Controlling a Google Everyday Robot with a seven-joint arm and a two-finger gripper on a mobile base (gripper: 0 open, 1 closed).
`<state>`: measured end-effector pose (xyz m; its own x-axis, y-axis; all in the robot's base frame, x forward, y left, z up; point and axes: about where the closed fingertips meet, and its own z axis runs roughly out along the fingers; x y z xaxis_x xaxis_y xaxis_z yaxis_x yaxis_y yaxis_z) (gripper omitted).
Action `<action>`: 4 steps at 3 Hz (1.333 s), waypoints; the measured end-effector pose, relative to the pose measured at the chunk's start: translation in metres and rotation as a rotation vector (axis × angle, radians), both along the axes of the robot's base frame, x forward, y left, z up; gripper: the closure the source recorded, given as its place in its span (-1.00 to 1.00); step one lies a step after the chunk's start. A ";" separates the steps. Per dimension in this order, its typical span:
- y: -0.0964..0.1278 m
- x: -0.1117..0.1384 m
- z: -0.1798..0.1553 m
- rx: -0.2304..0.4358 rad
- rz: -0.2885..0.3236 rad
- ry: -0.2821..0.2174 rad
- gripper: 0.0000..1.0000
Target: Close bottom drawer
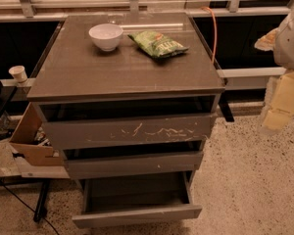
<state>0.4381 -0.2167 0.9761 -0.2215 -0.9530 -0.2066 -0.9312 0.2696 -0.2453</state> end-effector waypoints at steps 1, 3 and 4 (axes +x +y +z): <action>0.000 0.000 0.000 0.000 0.000 0.000 -1.00; -0.003 -0.003 -0.011 0.021 -0.013 -0.005 -0.21; -0.006 -0.007 -0.033 0.037 -0.032 -0.002 0.25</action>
Offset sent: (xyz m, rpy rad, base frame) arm 0.0000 0.0000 0.0000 0.0000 0.0000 0.0000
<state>0.4308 -0.2232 0.9427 -0.2515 -0.9371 -0.2421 -0.9213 0.3085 -0.2369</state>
